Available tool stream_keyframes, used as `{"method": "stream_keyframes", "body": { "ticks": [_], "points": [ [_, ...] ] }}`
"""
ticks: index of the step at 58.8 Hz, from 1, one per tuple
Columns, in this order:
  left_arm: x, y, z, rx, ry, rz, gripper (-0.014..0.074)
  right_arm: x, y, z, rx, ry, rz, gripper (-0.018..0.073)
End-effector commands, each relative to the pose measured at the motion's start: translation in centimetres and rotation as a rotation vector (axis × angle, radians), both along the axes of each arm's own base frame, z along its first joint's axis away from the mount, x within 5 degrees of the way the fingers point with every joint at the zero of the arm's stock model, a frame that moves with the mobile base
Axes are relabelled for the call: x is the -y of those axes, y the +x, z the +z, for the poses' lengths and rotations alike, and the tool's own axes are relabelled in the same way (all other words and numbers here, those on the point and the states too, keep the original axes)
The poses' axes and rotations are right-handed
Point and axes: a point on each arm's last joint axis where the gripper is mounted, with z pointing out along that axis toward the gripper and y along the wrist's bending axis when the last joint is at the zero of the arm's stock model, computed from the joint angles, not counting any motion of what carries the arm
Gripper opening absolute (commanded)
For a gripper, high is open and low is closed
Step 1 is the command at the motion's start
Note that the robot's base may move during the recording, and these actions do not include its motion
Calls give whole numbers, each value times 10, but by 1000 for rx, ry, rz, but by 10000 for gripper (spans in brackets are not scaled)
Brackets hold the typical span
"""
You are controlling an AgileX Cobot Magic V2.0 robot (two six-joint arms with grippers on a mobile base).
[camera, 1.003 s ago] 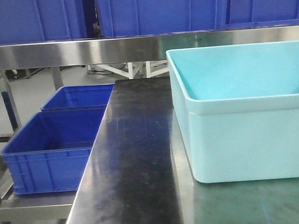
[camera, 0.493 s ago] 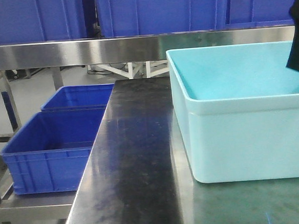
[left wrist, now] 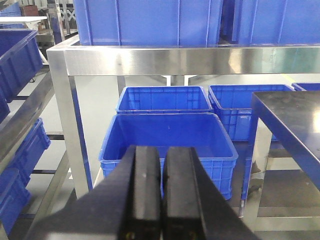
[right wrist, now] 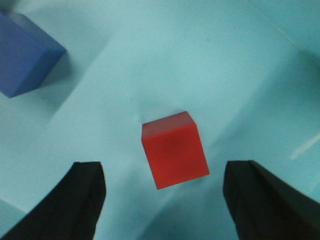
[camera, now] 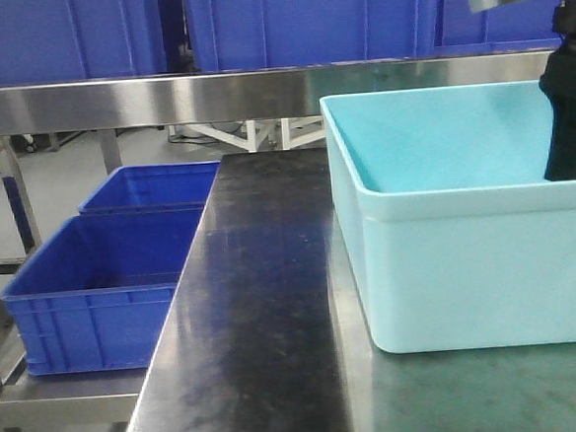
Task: Pick red cube and place on left shelf
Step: 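Open the right gripper around the red cube and descend, then close the right gripper on the red cube and lift it out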
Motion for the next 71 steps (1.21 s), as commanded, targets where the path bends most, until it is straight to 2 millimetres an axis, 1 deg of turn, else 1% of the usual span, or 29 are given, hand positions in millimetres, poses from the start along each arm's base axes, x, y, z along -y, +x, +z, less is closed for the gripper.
{"method": "stream_keyframes", "body": {
  "ticks": [1,20,35,58,61,65,70,71],
  "points": [
    [0,0,1,80,-9,-5,102,1,2,19,85,-11,15,601],
    [0,0,1,80,-9,-5,102,1,11,2,50,-31,20,601],
    [0,0,1,80,-9,-5,102,2,15,-5,38,-57,28,601],
    [0,0,1,80,-9,-5,102,1,23,-24,-4,-63,29,596],
    [0,0,1,80,-9,-5,102,1,24,-25,-4,-63,30,580],
    [0,0,1,80,-9,-5,102,1,24,-25,-5,-63,29,538],
    [0,0,1,80,-9,-5,102,1,24,-25,-5,-63,29,443],
    [0,0,1,80,-9,-5,102,1,24,-25,-5,-63,29,409]
  ]
}}
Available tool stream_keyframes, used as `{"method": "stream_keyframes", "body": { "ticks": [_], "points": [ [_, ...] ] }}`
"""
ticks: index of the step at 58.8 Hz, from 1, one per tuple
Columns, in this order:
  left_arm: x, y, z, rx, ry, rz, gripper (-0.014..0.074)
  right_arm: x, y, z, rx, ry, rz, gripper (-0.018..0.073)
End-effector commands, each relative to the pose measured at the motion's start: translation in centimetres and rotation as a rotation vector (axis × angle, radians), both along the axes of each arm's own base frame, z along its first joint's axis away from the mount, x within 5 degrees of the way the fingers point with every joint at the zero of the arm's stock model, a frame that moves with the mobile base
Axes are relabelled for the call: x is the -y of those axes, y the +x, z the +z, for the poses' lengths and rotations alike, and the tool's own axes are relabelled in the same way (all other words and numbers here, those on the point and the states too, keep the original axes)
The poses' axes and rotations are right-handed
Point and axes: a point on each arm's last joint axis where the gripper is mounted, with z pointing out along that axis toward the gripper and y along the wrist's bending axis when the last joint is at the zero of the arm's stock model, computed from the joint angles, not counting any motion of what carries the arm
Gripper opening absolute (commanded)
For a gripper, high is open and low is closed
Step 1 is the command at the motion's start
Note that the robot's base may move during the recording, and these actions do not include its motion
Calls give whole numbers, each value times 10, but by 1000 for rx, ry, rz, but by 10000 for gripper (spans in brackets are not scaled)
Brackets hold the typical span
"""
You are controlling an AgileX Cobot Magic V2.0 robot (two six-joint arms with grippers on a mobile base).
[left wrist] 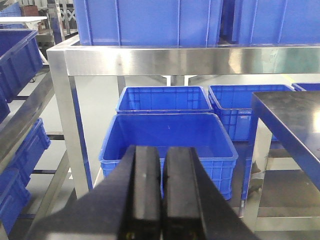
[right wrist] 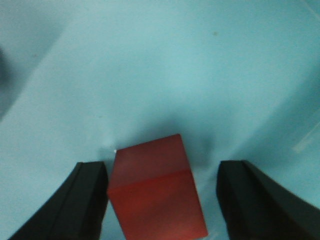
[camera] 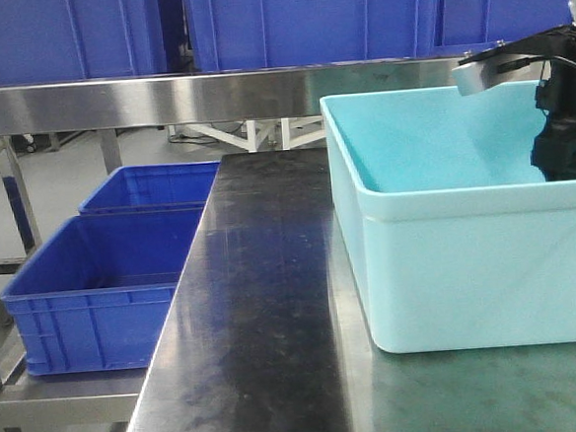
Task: Pick red cube and place on left shelf
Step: 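Close the right gripper on the red cube and lift it out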
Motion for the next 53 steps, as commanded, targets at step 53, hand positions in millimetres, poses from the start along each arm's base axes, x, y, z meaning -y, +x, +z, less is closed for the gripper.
{"method": "stream_keyframes", "body": {
  "ticks": [53],
  "points": [
    [0,0,1,80,-9,-5,102,11,-141,193,1023,422,-74,62]
  ]
}}
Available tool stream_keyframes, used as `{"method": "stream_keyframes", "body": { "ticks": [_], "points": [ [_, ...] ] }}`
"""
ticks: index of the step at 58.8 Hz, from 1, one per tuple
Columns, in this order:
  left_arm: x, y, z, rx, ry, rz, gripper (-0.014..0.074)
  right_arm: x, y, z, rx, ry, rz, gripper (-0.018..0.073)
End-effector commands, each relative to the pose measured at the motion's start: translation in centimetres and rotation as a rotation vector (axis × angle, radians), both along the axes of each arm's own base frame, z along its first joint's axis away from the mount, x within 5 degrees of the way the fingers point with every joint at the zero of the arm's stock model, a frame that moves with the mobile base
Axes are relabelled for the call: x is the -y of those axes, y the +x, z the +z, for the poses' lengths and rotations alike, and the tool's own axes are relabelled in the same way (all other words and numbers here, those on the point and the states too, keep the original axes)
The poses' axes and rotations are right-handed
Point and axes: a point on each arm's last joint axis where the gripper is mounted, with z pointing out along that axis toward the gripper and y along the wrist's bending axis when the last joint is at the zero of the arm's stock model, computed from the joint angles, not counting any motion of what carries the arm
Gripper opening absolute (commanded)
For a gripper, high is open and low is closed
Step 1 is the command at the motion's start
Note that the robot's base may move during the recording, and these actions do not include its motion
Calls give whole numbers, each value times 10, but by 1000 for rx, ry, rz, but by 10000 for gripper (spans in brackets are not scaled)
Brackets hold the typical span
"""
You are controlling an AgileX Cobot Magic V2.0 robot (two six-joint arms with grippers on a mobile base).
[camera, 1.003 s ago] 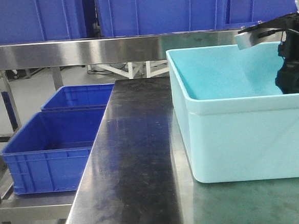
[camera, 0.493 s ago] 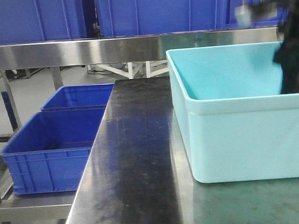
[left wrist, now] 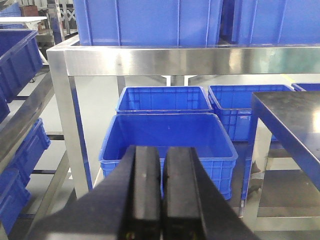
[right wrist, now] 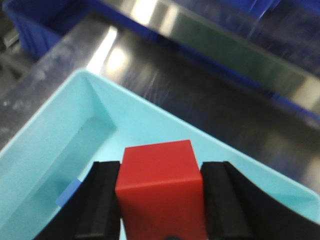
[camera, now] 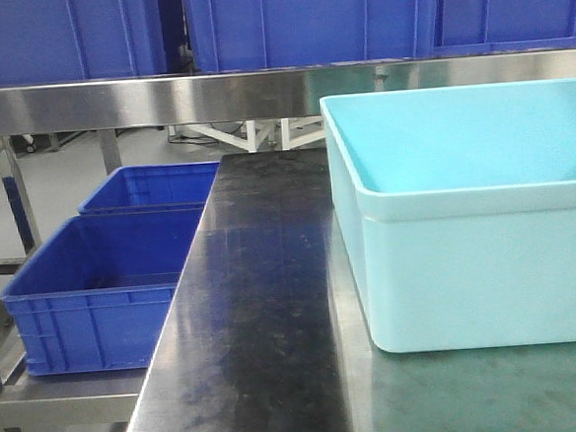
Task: Pick red cube and place on left shelf
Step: 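Close the right gripper on the red cube and lift it out, then hold the red cube in the right gripper while turning away from table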
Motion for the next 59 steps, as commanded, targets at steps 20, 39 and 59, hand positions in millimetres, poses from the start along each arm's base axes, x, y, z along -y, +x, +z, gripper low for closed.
{"method": "stream_keyframes", "body": {
  "ticks": [20,39,59],
  "points": [
    [0,0,1,80,-9,-5,102,22,-125,-15,400,151,-44,62],
    [0,0,1,80,-9,-5,102,28,-152,-19,499,172,-46,62],
    [0,0,1,80,-9,-5,102,27,-152,-20,491,170,-44,62]
  ]
}}
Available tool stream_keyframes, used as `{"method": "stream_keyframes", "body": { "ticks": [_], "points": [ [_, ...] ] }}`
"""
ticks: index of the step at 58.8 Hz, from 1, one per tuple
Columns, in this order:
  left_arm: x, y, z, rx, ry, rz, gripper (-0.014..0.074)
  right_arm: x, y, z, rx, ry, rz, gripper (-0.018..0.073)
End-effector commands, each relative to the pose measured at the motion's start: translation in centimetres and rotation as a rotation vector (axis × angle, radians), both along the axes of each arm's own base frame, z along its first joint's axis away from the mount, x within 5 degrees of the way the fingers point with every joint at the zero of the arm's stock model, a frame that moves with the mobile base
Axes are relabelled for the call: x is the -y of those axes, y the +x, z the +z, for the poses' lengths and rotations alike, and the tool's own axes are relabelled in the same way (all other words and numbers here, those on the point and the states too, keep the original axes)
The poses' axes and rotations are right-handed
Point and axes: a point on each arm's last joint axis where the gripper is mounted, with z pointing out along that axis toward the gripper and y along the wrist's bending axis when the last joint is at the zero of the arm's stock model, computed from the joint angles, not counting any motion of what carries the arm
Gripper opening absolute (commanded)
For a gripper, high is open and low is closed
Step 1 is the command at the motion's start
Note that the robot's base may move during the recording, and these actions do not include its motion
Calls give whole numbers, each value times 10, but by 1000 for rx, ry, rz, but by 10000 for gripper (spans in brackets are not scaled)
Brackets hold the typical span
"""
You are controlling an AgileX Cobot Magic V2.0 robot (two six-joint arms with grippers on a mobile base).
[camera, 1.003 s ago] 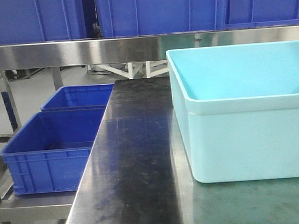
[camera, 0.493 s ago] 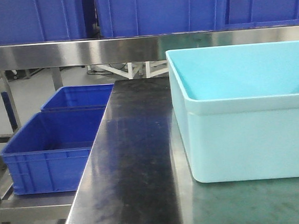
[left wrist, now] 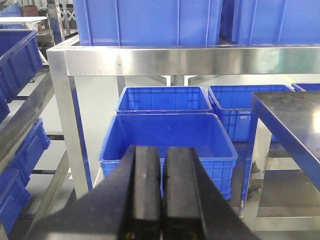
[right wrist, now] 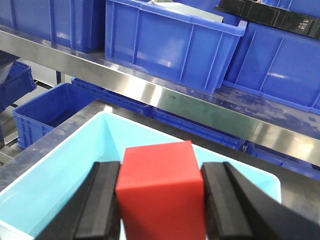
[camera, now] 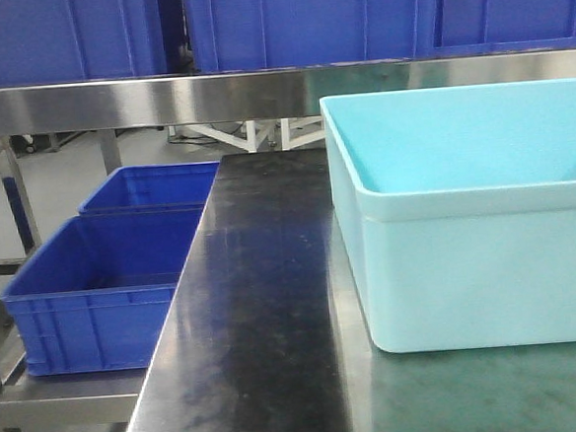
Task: Pick red cube and place on left shelf
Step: 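Hold the red cube in the right gripper while turning away from table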
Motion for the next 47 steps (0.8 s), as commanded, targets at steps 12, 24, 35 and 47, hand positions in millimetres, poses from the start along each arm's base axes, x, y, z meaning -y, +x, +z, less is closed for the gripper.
{"method": "stream_keyframes", "body": {
  "ticks": [12,24,35,47],
  "points": [
    [0,0,1,80,-9,-5,102,2,0,16,103,32,-18,62],
    [0,0,1,80,-9,-5,102,1,0,16,102,32,-17,62],
    [0,0,1,80,-9,-5,102,1,0,16,101,32,-17,62],
    [0,0,1,80,-9,-5,102,1,0,16,101,32,-17,62]
  ]
}}
